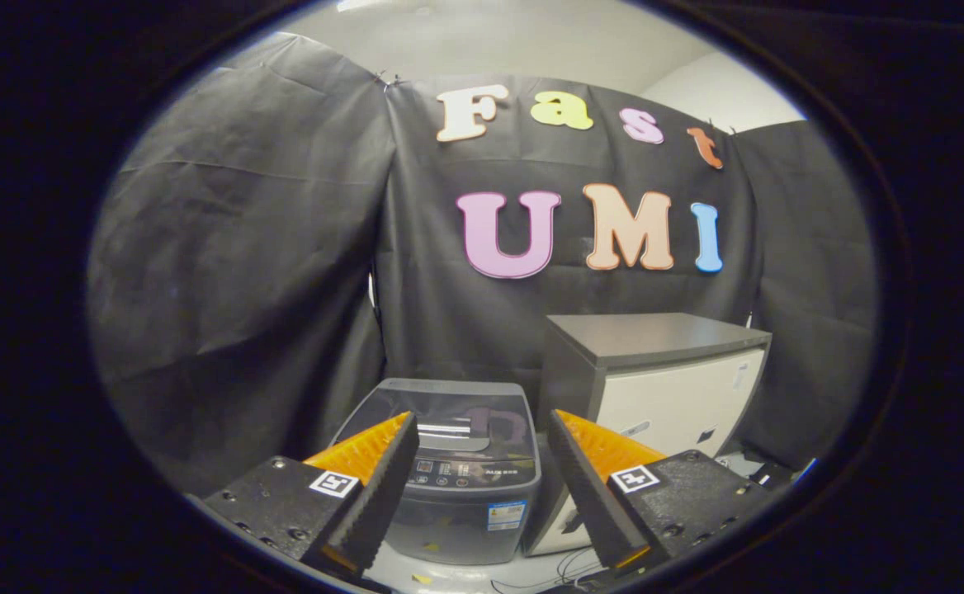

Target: Put the clothes into the washing machine and then close the washing machine lid.

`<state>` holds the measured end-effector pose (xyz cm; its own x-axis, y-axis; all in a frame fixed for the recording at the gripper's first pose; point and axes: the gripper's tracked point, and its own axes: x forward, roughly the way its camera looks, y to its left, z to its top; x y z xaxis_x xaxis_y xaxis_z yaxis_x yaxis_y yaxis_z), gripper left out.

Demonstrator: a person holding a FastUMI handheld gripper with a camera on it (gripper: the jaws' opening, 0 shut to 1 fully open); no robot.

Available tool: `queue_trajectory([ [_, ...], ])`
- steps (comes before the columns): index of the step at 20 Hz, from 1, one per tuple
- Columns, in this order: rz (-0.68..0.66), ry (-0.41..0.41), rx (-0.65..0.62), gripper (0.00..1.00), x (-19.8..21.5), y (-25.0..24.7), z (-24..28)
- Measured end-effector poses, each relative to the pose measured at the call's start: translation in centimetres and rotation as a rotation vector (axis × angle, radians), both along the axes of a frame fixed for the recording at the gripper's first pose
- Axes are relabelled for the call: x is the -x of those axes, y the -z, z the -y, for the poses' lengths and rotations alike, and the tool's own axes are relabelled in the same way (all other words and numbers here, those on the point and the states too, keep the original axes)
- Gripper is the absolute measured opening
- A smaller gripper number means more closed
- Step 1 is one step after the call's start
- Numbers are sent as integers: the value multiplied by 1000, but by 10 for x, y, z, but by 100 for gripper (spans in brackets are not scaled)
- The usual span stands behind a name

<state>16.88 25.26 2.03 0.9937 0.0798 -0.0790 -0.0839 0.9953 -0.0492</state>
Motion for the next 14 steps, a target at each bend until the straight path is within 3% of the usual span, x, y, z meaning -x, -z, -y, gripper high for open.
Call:
queue_trajectory([
  [14, 25, -7, -24, 96, 48, -1, 57],
])
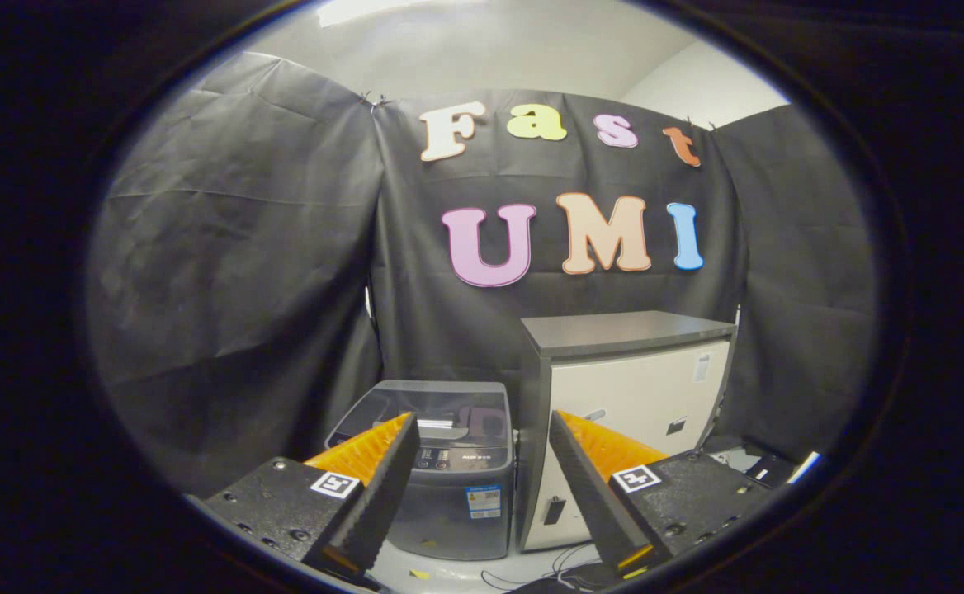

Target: Put the clothes into the washing machine and then close the washing machine lid.

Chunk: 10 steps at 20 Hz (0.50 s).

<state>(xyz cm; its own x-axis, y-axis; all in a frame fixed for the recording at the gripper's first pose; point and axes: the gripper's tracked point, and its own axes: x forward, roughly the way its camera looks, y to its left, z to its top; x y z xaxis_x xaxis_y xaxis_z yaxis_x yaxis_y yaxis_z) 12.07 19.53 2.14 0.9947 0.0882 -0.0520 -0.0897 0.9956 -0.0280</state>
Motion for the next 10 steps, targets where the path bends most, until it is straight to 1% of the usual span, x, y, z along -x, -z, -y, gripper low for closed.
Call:
queue_trajectory([
  [4, 41, 16, -13, 96, 0, -6, 8],
  [6, 58, 9, -14, 96, 1, -7, 6],
  [8, 80, -7, -20, 97, 0, -6, -2],
  [10, 78, -36, -1, 97, 2, 0, -14],
])
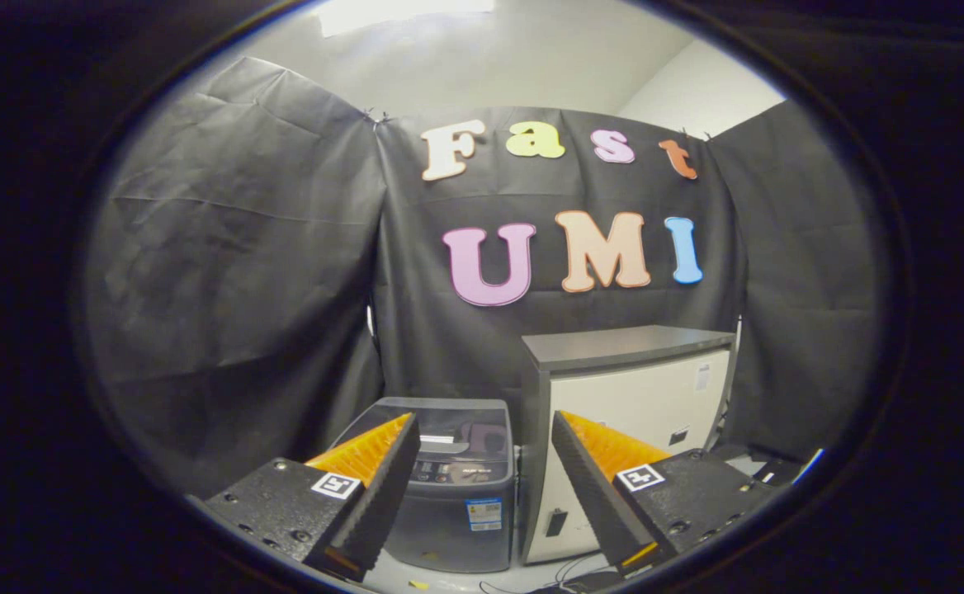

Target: Put the clothes into the washing machine and then close the washing machine lid.

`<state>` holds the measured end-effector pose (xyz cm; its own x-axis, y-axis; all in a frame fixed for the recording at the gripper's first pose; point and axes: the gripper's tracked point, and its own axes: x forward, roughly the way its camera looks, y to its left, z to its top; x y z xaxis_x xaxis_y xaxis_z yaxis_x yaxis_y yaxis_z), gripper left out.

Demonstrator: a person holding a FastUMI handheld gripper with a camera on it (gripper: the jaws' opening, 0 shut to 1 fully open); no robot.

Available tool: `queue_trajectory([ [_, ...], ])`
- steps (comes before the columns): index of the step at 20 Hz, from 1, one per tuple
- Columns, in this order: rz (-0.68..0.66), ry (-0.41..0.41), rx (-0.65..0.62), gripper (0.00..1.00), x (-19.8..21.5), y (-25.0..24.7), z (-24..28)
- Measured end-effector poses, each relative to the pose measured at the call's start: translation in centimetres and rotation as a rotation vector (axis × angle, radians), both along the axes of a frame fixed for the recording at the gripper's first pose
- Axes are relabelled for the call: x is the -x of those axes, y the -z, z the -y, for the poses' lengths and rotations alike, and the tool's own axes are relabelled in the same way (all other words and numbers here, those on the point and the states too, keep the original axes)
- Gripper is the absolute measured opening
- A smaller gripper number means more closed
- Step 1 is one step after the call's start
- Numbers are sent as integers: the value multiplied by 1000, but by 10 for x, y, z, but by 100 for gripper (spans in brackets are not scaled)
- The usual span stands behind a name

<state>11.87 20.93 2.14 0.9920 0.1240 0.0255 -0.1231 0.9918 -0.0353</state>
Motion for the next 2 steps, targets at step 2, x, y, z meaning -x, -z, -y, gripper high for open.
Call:
queue_trajectory([
  [2, 18, -10, 23, 97, 2, -4, -6],
])
